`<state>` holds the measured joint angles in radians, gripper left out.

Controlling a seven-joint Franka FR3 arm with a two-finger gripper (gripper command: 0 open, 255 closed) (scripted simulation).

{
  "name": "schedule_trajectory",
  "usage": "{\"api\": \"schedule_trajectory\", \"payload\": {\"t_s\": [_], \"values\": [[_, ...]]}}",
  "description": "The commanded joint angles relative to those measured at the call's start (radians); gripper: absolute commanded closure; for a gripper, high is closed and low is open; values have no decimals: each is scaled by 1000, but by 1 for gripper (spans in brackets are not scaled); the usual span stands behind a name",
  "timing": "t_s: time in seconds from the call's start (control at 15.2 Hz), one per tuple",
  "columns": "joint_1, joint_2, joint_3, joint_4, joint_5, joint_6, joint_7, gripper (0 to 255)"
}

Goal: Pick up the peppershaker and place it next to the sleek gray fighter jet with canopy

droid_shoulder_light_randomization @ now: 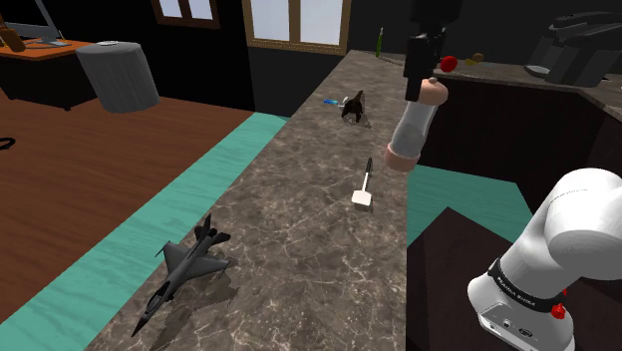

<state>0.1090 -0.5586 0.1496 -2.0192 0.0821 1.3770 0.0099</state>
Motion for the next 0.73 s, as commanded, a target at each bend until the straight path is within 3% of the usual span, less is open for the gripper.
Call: {"api": "schedule_trajectory", "payload": {"t_s": [0.0,0.66], "values": [[5,15,18,19,9,-3,23,255],[55,191,215,117,72,95,265,255]]}}
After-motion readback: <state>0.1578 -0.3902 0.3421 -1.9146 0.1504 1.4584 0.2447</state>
